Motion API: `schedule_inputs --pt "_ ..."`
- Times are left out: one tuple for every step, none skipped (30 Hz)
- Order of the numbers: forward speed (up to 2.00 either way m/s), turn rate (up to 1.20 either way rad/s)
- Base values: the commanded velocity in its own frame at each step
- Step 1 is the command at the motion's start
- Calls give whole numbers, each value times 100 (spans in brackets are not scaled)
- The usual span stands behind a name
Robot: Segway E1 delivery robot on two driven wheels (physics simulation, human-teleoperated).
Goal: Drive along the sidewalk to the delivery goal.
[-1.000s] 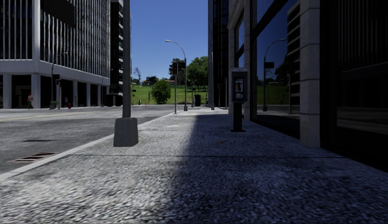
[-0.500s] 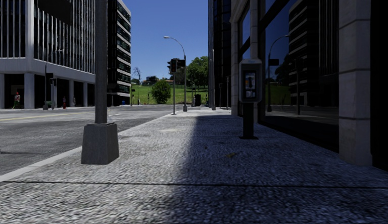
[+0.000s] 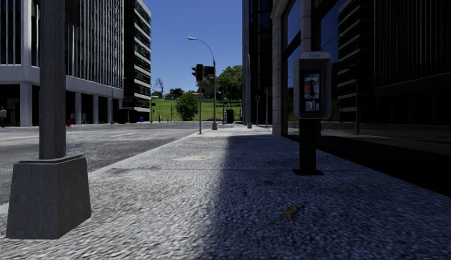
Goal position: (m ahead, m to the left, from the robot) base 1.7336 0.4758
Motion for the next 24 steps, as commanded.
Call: schedule_inputs --pt "200 0" --pt "200 0" --pt "200 0" --pt "200 0" --pt "200 0" --pt "200 0" --pt "200 0" --pt "200 0" --pt "200 0" --pt "200 0" --pt "200 0" --pt "200 0" --pt "200 0" --pt "200 0" --pt "200 0" --pt "200 0" --pt "180 0" --pt "110 0" --pt "110 0" --pt "63 0" --pt "27 0" --pt "0 0" --pt "0 0" --pt "0 0"
